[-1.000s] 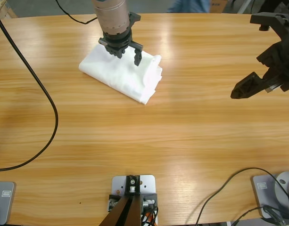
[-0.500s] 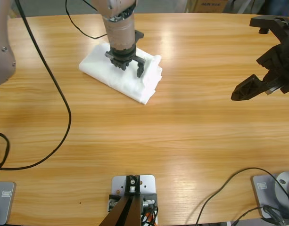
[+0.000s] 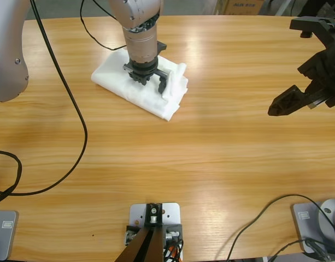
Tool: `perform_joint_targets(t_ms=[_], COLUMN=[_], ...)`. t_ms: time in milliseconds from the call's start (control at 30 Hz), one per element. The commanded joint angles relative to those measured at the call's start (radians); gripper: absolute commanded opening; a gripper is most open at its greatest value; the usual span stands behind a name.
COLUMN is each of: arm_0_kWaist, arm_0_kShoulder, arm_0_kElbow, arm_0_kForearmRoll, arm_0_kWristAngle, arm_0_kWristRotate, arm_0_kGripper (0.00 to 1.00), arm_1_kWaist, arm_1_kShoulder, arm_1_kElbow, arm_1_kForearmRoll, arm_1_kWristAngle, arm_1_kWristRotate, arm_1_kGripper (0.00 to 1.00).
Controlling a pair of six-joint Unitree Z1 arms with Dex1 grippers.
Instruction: Fold clothes
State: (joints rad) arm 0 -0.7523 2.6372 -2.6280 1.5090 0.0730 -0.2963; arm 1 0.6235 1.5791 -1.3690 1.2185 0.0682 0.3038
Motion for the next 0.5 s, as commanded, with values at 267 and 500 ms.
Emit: perform_joint_targets(t_ms=[267, 500], arm_0_kWaist=[0.158, 0.195], arm_0_kShoulder=[-0.013, -0.047], arm_0_kElbow=[0.058, 0.082], arm_0_kForearmRoll=[0.154, 0.152], arm_0_kWristAngle=[0.053, 0.051], arm_0_kWristRotate=[-0.040, -0.050], arm_0_kGripper=[0.996, 0.743], arm_1_kWaist=[0.008, 0.008], arm_1_kShoulder=[-0.020, -0.018], arm_1_kElbow=[-0.005, -0.007], arm_1_kForearmRoll=[0.018, 0.018], arm_1_kWristAngle=[0.013, 0.013], arm_1_kWristRotate=[-0.015, -0.015], arm_1_kGripper=[1.000, 1.000])
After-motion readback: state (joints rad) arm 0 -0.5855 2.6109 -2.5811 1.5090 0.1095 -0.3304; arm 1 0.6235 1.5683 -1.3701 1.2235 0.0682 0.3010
